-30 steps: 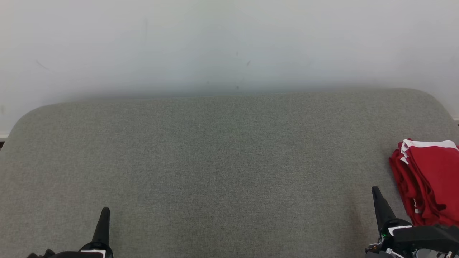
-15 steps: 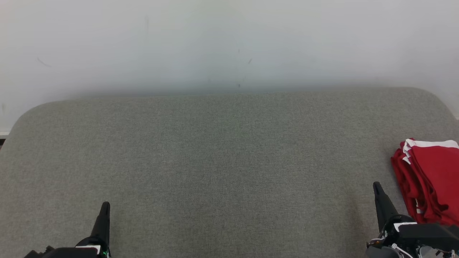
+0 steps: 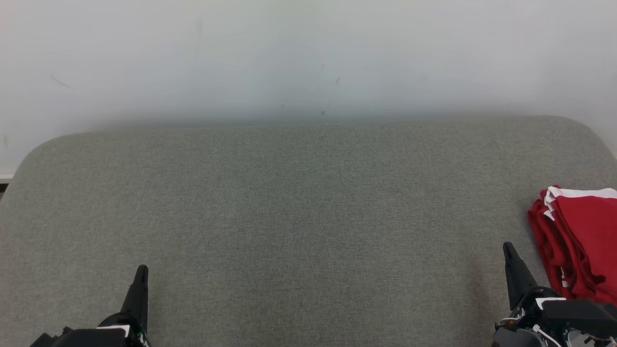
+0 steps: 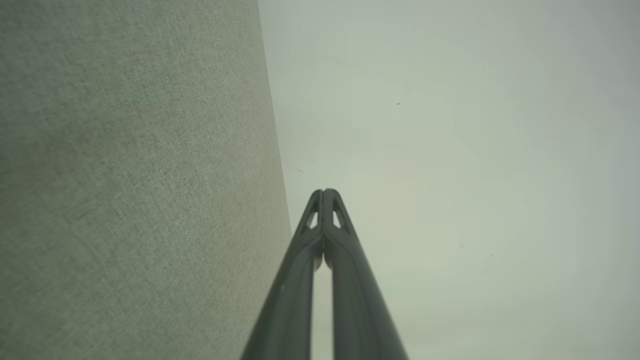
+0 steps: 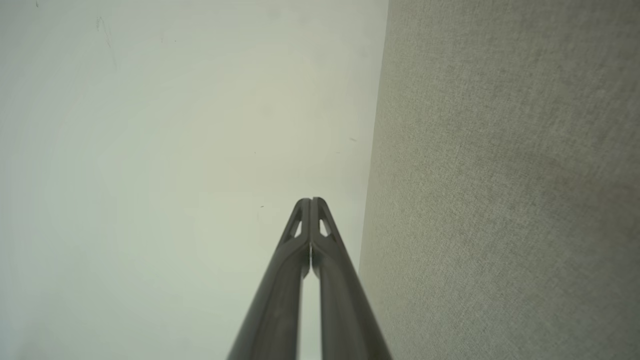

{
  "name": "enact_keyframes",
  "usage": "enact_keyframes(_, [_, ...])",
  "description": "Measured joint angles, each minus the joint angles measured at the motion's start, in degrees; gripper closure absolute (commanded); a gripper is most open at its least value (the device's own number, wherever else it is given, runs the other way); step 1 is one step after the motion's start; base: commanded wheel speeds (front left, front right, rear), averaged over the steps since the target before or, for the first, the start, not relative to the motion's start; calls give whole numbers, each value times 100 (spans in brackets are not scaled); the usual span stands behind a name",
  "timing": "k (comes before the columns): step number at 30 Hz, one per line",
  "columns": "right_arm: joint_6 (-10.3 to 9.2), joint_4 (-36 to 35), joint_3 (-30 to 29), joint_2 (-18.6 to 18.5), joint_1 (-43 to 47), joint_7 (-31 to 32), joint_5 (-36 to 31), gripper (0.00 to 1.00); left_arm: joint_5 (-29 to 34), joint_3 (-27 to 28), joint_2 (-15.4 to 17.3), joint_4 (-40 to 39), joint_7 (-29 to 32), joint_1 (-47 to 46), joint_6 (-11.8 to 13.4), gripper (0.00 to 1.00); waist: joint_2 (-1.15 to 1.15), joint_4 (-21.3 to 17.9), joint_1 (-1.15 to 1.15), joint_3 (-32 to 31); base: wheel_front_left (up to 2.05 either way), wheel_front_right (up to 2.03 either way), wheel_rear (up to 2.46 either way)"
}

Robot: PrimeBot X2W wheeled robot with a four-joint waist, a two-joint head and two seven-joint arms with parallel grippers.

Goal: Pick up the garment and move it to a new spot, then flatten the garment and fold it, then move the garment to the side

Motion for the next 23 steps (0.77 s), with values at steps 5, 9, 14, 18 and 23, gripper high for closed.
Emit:
enact_keyframes(5, [0, -1, -2, 1, -1, 0, 0, 100, -1, 0, 1, 0, 0, -2, 0, 100, 0, 0, 0, 0, 0, 0, 0])
enact_keyframes(9, [0, -1, -2, 2, -2, 0, 0, 100, -1, 1, 1, 0, 0, -2, 0, 100, 0, 0, 0, 0, 0, 0, 0])
enact_keyframes(14, [0, -2, -2, 2, -2, 0, 0, 100, -1, 1, 1, 0, 0, -3, 0, 100, 0, 0, 0, 0, 0, 0, 0])
enact_keyframes(18, [0, -1, -2, 2, -2, 0, 0, 100, -1, 0, 2, 0, 0, -3, 0, 100, 0, 0, 0, 0, 0, 0, 0])
enact_keyframes(23, [0, -3, -2, 3, -2, 0, 0, 100, -1, 0, 2, 0, 0, -3, 0, 100, 0, 0, 0, 0, 0, 0, 0])
